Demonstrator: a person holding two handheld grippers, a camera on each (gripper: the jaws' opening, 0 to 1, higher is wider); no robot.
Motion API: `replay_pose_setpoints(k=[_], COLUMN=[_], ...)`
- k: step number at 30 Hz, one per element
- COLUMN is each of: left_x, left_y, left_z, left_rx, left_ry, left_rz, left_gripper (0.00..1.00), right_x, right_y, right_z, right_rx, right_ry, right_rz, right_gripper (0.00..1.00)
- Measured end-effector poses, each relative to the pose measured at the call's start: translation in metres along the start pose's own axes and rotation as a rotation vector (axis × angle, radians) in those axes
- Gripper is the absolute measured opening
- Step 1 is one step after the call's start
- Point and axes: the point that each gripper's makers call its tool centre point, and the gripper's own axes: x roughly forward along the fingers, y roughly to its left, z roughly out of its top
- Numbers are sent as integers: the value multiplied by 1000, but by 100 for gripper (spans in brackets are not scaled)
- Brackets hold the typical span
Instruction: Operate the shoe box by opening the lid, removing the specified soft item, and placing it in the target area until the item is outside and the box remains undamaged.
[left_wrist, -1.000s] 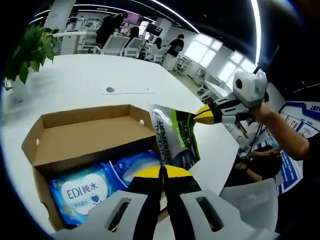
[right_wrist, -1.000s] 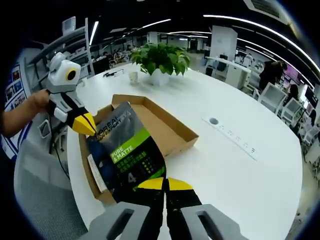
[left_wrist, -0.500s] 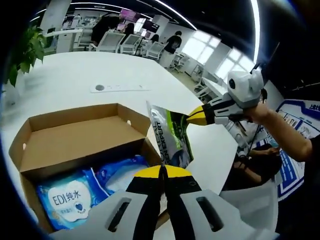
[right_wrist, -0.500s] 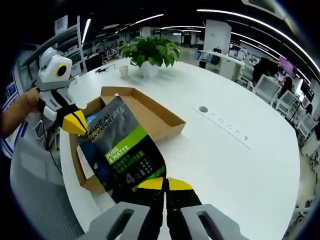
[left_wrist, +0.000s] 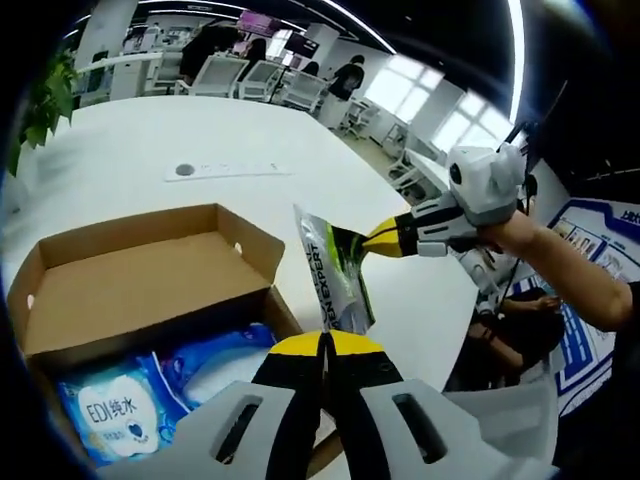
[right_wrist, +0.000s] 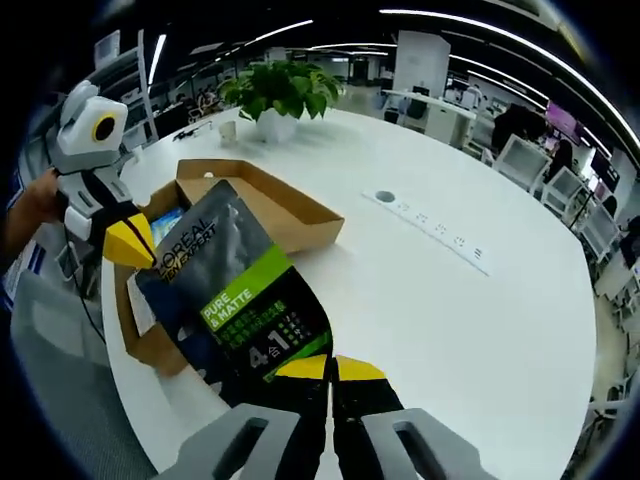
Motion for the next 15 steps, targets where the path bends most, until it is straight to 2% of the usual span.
replay_pose_setpoints(k=[7, 13, 15], left_x=[15, 29, 31], left_y=[-3, 2, 2], left_z=[-2, -2, -2], left_rx=[12, 26, 65], left_ry=[28, 55, 67], left_rz=[3, 34, 59], left_gripper=[0, 0, 0], right_x=[7, 17, 19], right_y=[-9, -20, -23], right_z=[-8, -18, -20], right_rx=[19, 34, 38], right_ry=[5, 13, 16], right_rz=[-24, -46, -53], right_gripper=[0, 0, 0])
